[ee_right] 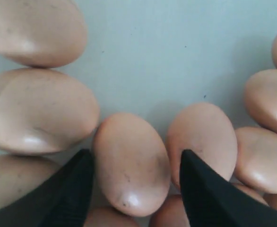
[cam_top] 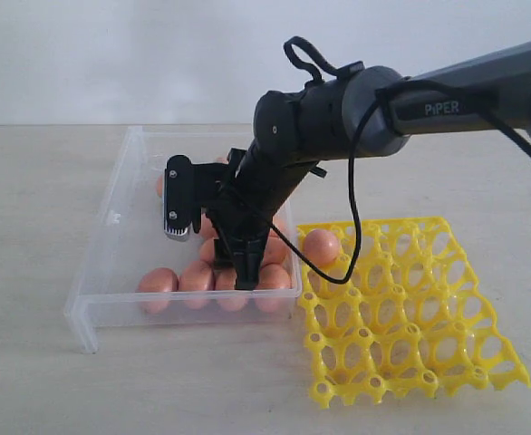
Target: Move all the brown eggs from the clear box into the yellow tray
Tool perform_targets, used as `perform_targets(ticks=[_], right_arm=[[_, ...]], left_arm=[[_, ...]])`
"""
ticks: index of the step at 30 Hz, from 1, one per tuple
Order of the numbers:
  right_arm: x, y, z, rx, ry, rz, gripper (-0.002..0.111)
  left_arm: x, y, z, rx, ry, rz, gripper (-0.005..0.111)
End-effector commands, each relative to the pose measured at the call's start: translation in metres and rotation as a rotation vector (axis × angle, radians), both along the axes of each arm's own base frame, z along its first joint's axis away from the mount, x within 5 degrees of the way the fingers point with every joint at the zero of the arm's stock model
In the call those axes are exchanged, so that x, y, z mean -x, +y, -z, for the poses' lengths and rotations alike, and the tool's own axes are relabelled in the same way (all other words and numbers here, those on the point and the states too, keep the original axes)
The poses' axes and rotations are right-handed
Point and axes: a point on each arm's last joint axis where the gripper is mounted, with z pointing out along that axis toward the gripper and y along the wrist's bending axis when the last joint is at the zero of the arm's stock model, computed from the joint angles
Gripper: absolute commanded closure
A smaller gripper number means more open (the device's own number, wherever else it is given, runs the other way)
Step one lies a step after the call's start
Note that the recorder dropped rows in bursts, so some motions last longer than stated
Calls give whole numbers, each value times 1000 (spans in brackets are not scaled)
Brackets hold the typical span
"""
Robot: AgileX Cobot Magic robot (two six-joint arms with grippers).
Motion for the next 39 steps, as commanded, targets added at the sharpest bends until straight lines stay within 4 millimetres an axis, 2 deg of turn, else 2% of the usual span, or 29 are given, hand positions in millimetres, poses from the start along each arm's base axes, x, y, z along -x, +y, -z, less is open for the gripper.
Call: perform_targets(ticks=[1, 9, 12, 16, 20, 24, 32, 35, 39], right_arm=[[0, 3, 11, -18, 39, 16, 57], [-1, 4, 21, -19, 53, 25, 60], [-1, 4, 21, -29, 54, 33, 77], [-1, 5, 20, -41, 60, 48, 109], [0, 5, 15, -77, 86, 128, 108], [1, 6, -7, -182, 127, 279, 108], [10, 10, -79, -507, 95, 395, 109], [22, -1, -95, -639, 54, 487, 109], [54, -35, -95, -681, -36, 645, 109]], left_arm=[[0, 0, 1, 11, -2, -7, 103], [0, 0, 1, 11, -2, -7, 103], [0, 0, 1, 11, -2, -7, 103], [0, 0, 1, 11, -2, -7, 103], [0, 0, 1, 11, -2, -7, 103], [0, 0, 1, 11, -2, -7, 103], [0, 0, 1, 11, -2, -7, 103], [0, 0, 1, 11, -2, -7, 103], [0, 0, 1, 11, -2, -7, 103]])
